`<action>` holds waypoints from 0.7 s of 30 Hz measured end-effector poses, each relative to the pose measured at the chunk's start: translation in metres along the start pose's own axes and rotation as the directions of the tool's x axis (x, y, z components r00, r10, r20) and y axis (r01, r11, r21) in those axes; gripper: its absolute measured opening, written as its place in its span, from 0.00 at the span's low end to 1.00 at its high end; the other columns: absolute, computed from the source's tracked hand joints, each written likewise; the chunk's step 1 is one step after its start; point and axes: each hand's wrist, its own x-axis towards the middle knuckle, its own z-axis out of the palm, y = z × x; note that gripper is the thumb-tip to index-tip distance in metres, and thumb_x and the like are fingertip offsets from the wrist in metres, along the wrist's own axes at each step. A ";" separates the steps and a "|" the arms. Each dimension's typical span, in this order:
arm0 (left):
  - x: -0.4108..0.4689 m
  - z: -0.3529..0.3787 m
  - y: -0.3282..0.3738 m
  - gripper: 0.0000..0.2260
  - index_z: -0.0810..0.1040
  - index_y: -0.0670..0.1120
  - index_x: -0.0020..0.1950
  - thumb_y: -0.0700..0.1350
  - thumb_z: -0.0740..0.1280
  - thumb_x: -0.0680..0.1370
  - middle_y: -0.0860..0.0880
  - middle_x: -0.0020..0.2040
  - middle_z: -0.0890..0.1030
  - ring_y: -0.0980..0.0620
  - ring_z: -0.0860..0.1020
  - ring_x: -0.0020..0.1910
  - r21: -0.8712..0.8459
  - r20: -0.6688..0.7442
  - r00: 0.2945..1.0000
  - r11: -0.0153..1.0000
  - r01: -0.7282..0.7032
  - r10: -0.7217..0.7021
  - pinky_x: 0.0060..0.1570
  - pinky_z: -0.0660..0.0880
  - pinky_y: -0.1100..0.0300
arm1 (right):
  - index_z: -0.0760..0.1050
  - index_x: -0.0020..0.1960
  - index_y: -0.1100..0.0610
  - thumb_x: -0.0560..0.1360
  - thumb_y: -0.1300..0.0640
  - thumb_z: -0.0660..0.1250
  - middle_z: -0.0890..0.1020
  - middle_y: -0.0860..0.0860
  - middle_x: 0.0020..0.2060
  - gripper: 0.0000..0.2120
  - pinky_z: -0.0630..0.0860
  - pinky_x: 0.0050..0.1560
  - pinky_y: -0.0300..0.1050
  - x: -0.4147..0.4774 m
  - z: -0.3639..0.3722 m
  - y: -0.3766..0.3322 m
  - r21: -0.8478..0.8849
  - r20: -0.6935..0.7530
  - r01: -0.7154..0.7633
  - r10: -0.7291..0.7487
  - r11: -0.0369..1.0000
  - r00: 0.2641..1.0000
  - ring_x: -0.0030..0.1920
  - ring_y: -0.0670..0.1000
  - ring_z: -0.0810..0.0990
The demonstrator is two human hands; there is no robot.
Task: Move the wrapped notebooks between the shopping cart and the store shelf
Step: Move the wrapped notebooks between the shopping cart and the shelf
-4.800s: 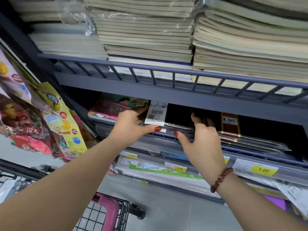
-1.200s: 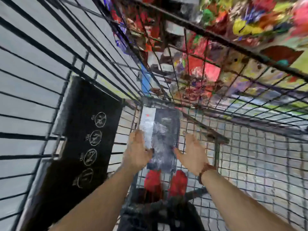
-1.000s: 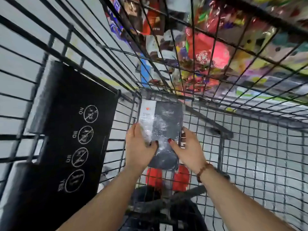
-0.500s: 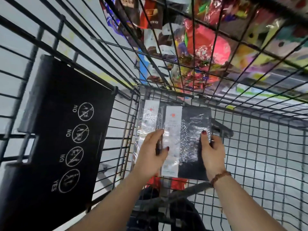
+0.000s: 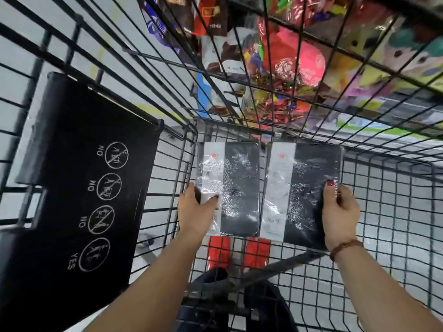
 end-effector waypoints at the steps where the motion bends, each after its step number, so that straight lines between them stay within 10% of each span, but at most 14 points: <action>1: 0.002 0.003 -0.001 0.26 0.75 0.53 0.54 0.64 0.67 0.60 0.46 0.52 0.80 0.42 0.80 0.51 -0.022 -0.018 1.000 1.000 0.010 -0.010 0.50 0.78 0.39 | 0.75 0.46 0.54 0.78 0.52 0.63 0.75 0.47 0.36 0.06 0.68 0.42 0.38 -0.001 0.001 0.000 -0.017 0.028 -0.002 0.002 1.000 1.000 0.38 0.47 0.72; 7: 0.005 0.008 -0.003 0.27 0.75 0.53 0.50 0.67 0.70 0.59 0.45 0.46 0.81 0.43 0.82 0.46 -0.099 -0.012 0.996 0.991 0.089 -0.090 0.43 0.80 0.43 | 0.71 0.63 0.41 0.78 0.49 0.61 0.77 0.36 0.48 0.14 0.70 0.50 0.35 -0.004 -0.015 -0.001 -0.036 0.298 -0.157 0.161 0.987 0.941 0.47 0.39 0.75; 12: -0.017 -0.004 0.017 0.08 0.75 0.45 0.45 0.49 0.69 0.75 0.51 0.35 0.75 0.52 0.74 0.33 -0.191 0.007 0.998 0.980 0.060 -0.060 0.35 0.71 0.59 | 0.67 0.69 0.44 0.79 0.49 0.60 0.75 0.45 0.61 0.19 0.69 0.62 0.43 -0.001 -0.023 0.007 -0.038 0.274 -0.206 0.208 0.978 0.939 0.60 0.49 0.75; 21: -0.046 -0.005 0.015 0.13 0.65 0.59 0.64 0.55 0.59 0.80 0.52 0.43 0.80 0.52 0.76 0.32 -0.145 0.009 0.999 0.989 -0.032 0.034 0.37 0.78 0.51 | 0.74 0.50 0.51 0.78 0.47 0.59 0.80 0.48 0.43 0.09 0.71 0.49 0.45 -0.033 -0.020 0.014 -0.046 0.119 -0.239 0.243 0.970 0.963 0.45 0.52 0.77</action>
